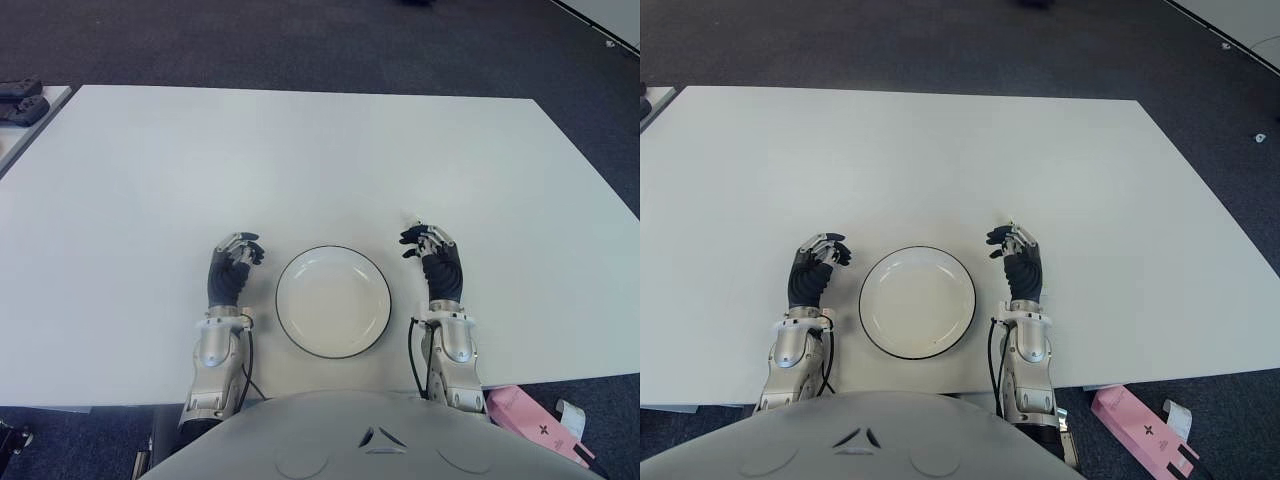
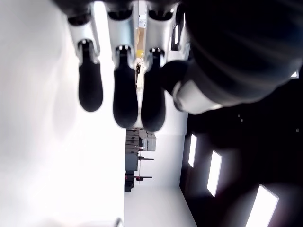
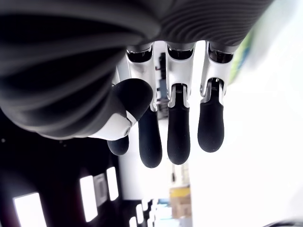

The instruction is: Put the toothpaste on the table into the plate.

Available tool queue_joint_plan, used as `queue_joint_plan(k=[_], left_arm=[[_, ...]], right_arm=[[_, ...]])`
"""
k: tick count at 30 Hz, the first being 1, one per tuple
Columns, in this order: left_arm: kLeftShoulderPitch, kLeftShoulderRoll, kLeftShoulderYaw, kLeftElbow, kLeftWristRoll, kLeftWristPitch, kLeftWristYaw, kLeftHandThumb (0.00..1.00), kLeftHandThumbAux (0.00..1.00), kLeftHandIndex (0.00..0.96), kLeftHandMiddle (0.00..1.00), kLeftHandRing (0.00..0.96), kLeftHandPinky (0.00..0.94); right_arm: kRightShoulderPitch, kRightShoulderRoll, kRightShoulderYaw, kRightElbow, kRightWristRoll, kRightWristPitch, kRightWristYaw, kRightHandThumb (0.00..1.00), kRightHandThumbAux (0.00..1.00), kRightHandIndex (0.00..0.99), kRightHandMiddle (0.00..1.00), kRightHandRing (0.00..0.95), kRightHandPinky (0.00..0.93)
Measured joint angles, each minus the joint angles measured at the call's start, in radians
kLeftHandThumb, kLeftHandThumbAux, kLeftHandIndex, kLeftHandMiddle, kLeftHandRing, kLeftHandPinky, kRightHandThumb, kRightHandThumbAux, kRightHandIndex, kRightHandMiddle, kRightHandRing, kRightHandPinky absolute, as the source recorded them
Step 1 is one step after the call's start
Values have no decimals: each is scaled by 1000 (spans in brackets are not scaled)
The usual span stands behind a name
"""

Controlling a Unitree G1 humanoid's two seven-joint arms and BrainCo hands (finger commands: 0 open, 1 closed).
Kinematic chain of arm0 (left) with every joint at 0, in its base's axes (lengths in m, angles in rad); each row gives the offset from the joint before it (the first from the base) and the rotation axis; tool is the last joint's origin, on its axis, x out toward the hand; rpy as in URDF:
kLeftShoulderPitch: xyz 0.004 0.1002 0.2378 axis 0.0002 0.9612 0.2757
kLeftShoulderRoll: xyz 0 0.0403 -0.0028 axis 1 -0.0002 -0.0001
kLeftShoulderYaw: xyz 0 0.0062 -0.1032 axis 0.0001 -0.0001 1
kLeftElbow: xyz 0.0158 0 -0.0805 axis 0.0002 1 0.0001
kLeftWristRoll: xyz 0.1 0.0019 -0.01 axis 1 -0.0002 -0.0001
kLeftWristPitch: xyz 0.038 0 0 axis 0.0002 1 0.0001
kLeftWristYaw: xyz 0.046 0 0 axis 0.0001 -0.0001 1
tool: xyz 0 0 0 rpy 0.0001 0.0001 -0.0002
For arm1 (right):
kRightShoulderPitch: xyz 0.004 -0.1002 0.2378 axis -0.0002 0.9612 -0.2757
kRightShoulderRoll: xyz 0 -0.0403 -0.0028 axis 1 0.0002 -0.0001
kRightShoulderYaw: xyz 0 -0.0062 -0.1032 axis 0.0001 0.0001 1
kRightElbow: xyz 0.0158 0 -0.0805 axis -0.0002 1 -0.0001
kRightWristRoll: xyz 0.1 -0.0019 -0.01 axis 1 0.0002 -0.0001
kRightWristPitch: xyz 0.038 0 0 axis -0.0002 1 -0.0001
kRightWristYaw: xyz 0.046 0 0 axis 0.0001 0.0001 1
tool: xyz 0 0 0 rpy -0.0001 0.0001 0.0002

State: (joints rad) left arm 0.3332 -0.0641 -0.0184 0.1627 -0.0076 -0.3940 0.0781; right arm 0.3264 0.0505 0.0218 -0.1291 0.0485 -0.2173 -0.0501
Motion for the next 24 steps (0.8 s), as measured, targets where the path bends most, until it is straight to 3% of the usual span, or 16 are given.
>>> queue_joint_plan(k=[13,22,24], left_arm=[[0,0,0,0,0,1,0,700,717,431,575,566,538],[0,0,0,-2,0,9,0,700,718,430,572,563,540],[0,0,-1,-3,0,9,0,700,718,431,573,564,541]], right_arm=[[47,9,0,-107,-4,-90,6,944,663,404,511,476,601],[60,14,-14,-118,-9,-193,-16,944,663,418,499,462,537],[58,13,-24,-115,-17,-220,-26,890,673,419,490,481,501]])
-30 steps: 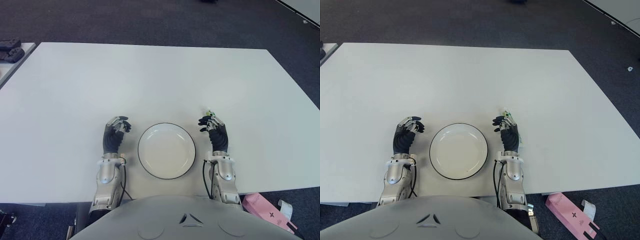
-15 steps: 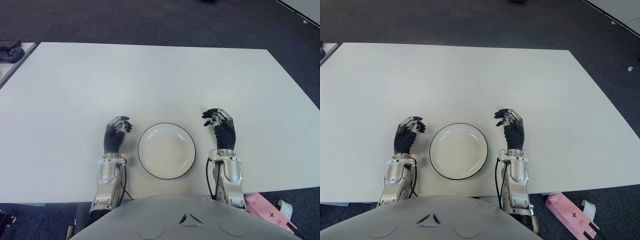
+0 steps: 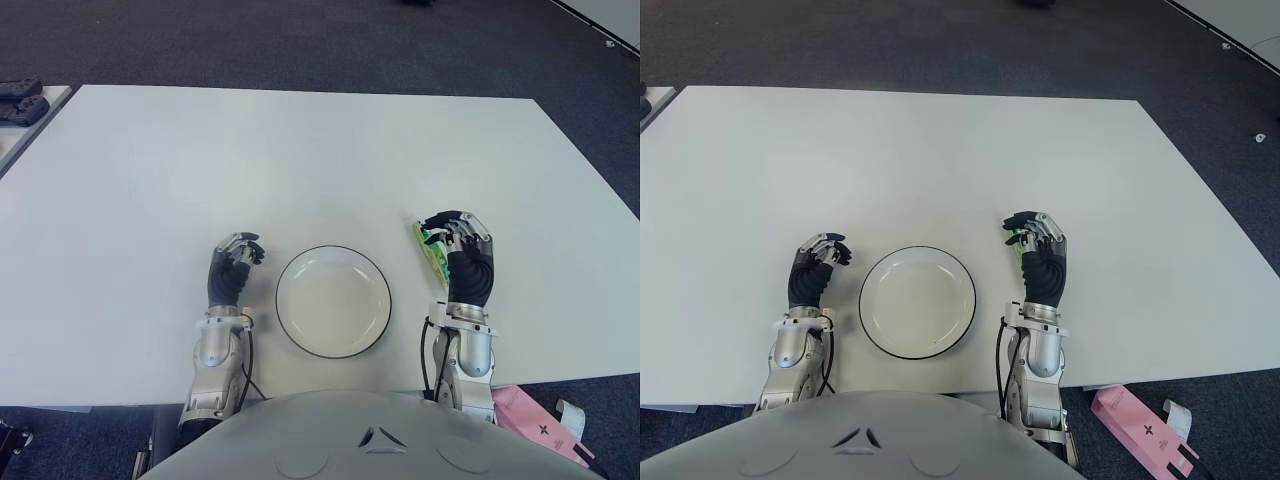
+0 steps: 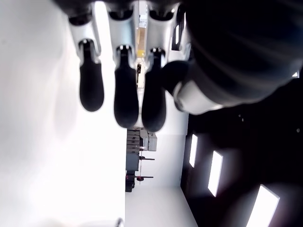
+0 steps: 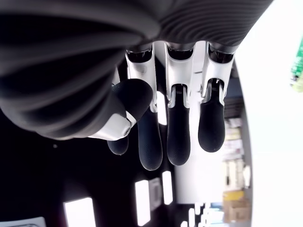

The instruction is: Put the toothpaste on the table into the plate.

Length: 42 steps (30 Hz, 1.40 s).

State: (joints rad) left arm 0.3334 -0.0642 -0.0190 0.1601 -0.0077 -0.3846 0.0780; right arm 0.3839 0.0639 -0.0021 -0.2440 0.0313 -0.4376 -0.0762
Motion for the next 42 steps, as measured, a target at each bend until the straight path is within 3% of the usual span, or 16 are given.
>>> queue_joint_plan(k=[2,4,5,6,7,9,11,21,32,42], left_arm=[[0,0,0,0,0,0,0,700,718,431,573,564,539],[0,0,0,0,0,0,0,700,718,431,573,564,539],[0,0,0,0,0,0,0,700,718,431,573,564,538],[0,0,-1,0,0,0,0,700,718,431,573,564,538],[0,0,-1,0,0,0,0,700,717,431,573,565,539],[0,0,-1,0,-1,0,0,701,717,431,574,566,540],[0,0,-2,0,-1,0,0,701,717,431,575,567,542],[0,0,-4,1,1,-2,0,701,717,431,577,568,541],[2,-1,-5,6,1,-14,6,703,717,431,576,565,540],[7,-1,-12,7,3,-14,19,702,717,431,576,563,539]], right_arm=[[-4,0,-12,7,-19,-32,-15,773,700,417,427,414,413],[-8,-1,-22,17,-43,-65,-31,732,708,413,357,342,354],[-11,-2,-26,22,-54,-80,-39,646,642,339,277,255,280],[-14,-3,-30,27,-74,-95,-47,615,619,312,249,224,254],[-17,-5,-36,31,-94,-106,-56,574,557,226,169,151,181],[-20,-13,-50,31,-163,-107,-77,534,458,109,75,66,86],[-19,-19,-59,23,-226,-92,-97,526,385,55,38,33,44],[4,-82,-100,-24,-498,138,-135,545,192,1,0,0,0],[-3,-129,-92,-62,-649,356,-132,571,148,0,0,0,0],[-37,-191,-52,-78,-762,516,-67,568,135,0,0,0,0]])
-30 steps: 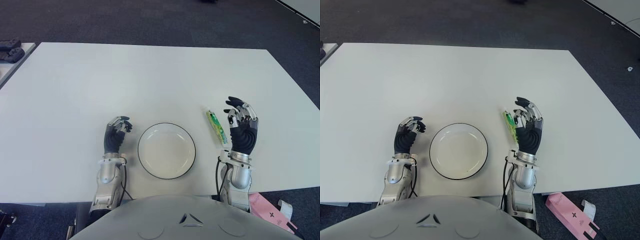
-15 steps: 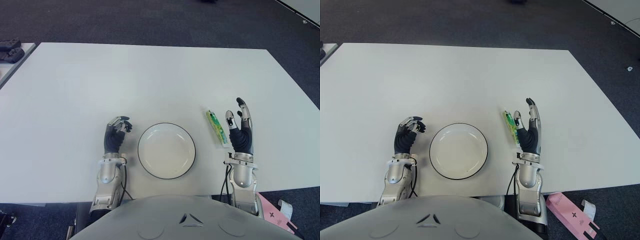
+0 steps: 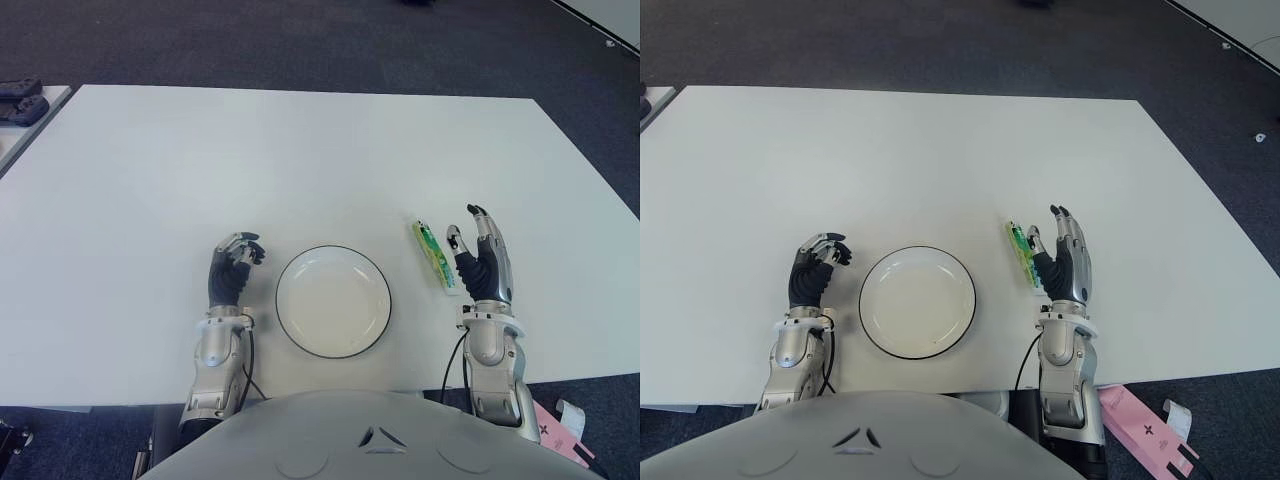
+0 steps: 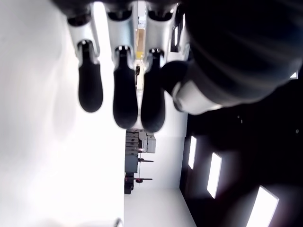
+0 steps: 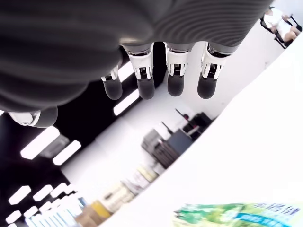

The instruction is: Put the toothpaste on the table into the plate.

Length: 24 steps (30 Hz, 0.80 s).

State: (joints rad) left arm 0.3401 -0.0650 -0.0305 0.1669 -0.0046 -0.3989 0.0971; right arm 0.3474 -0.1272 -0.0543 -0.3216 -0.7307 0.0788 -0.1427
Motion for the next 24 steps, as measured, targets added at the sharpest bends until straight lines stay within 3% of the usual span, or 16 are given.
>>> queue_joint_plan(k=[9,24], left_arm=[[3,1,-15,-1,5,-3,8,702,717,431,576,566,542],[15,1,-26,-5,6,-10,26,703,717,431,578,569,544]], right_arm=[[-84,-49,51,77,-55,115,41,570,124,0,0,0,0],[-127,-124,167,131,-159,304,185,561,111,0,0,0,0]])
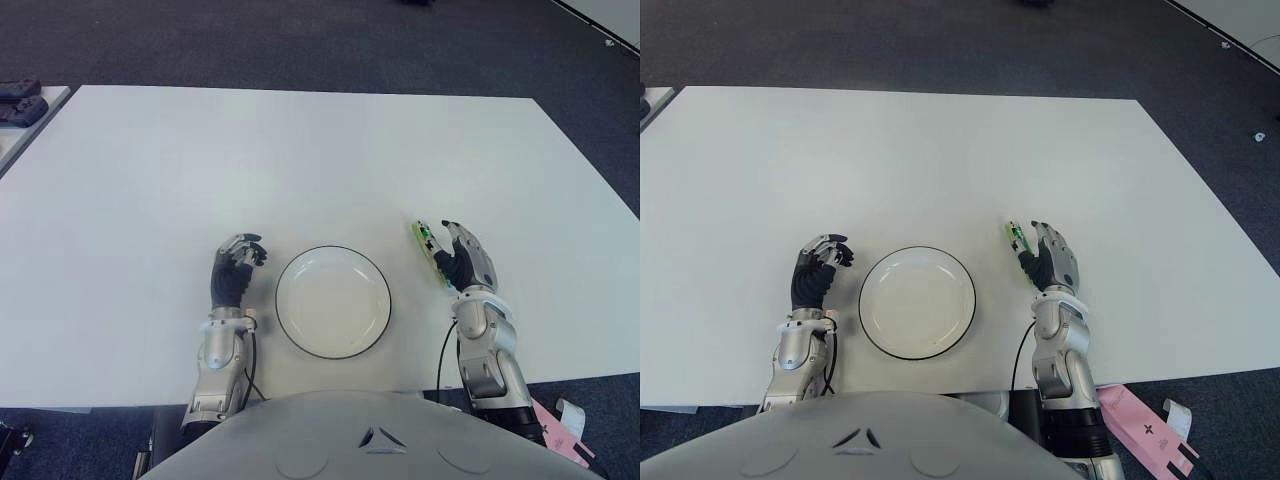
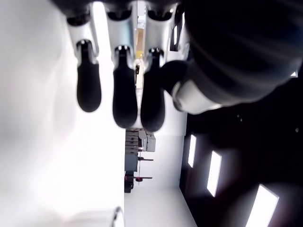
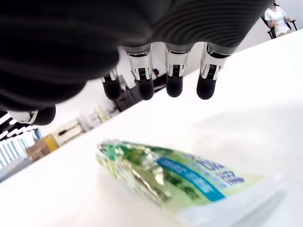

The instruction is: Put the toothpaste on the table into the plate.

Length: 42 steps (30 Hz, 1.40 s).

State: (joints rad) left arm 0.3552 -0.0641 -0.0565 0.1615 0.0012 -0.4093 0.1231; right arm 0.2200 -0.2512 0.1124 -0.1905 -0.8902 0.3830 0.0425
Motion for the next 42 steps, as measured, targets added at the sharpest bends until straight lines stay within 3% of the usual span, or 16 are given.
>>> queue_joint_plan(k=[12,42], left_arm=[[18,0,-9,-8,0,-7,8,702,717,431,578,568,543],[39,-2,-29,-10,-2,-40,16,701,717,431,579,571,542]], right_arm=[[-34,-46,96,77,-76,58,29,498,87,0,0,0,0],[-245,-66,230,480,-165,111,-166,559,131,0,0,0,0]])
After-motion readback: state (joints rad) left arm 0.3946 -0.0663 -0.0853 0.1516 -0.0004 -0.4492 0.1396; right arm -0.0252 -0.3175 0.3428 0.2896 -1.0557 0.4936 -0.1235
